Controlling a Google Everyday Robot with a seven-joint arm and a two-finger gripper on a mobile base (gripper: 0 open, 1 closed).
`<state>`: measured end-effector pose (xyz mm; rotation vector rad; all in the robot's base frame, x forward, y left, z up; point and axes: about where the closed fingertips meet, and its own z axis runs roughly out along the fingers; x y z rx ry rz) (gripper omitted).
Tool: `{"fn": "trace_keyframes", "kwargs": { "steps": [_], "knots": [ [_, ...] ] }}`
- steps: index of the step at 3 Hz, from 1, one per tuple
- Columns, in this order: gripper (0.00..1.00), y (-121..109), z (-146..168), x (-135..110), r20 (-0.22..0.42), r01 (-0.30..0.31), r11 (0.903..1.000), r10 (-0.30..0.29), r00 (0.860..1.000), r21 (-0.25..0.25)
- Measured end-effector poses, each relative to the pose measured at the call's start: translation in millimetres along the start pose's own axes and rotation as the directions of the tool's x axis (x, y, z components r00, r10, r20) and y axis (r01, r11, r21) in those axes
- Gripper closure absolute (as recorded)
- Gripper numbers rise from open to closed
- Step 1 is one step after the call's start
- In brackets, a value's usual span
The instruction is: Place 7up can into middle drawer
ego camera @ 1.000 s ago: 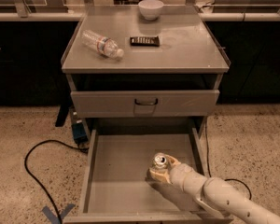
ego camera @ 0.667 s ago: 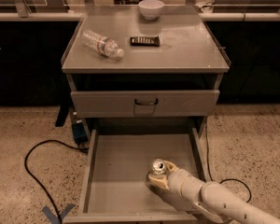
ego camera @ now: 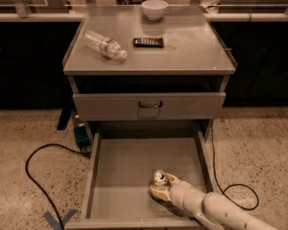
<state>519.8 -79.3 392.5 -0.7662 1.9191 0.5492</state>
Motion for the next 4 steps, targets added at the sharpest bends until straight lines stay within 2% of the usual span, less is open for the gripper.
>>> {"fn": "trace_keyframes", "kwargs": {
  "steps": [1,2,4],
  "knots": [
    [1.00,0.1,-0.8,-1.6,0.000,0.000,1.0000,0.000,1.000,0.000],
    [0.82,0.1,-0.8,-1.7,0.000,0.000,1.0000,0.000,1.000,0.000],
    [0.34,0.2,-0.7,-1.7,0.000,0.000,1.0000,0.000,1.000,0.000]
  ]
}}
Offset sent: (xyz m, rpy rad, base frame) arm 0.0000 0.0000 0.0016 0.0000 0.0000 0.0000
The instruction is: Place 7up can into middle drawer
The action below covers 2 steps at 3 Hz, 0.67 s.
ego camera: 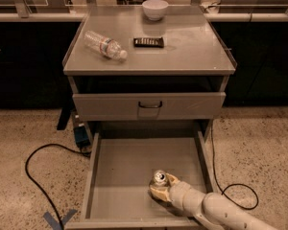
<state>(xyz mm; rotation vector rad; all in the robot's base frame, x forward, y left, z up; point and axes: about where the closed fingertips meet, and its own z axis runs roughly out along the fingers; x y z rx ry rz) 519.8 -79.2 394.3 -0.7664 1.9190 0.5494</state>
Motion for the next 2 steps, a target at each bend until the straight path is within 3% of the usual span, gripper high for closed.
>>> {"fn": "trace_keyframes", "kwargs": {
  "steps": [1,2],
  "knots": [
    [0.12,0.0,0.0,0.0,0.000,0.000,1.0000,0.000,1.000,0.000],
    [0.00,0.0,0.0,0.0,0.000,0.000,1.0000,0.000,1.000,0.000]
  ]
}}
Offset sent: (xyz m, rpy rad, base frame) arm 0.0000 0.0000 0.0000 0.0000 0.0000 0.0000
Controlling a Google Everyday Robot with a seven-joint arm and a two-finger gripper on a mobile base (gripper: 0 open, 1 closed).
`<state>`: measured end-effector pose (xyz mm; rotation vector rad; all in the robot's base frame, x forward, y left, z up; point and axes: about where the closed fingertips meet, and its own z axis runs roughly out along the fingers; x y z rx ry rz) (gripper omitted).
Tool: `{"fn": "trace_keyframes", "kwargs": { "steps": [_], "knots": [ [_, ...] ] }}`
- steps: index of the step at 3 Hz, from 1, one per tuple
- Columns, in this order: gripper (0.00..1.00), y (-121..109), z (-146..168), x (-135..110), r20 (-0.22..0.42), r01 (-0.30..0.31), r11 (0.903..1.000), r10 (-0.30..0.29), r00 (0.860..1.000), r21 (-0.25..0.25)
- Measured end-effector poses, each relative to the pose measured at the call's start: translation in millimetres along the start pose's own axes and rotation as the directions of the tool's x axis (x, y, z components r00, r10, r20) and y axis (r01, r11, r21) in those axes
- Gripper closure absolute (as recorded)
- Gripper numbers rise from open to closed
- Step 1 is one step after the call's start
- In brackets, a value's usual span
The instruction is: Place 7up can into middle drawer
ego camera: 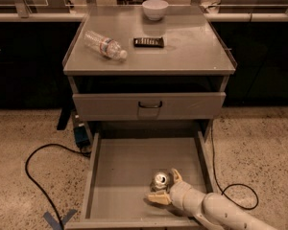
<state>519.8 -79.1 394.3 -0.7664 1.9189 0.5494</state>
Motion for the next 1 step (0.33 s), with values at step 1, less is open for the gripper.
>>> {"fn": "trace_keyframes", "kwargs": {
  "steps": [1],
  "knots": [
    [0.00,0.0,0.0,0.0,0.000,0.000,1.0000,0.000,1.000,0.000]
  ]
}}
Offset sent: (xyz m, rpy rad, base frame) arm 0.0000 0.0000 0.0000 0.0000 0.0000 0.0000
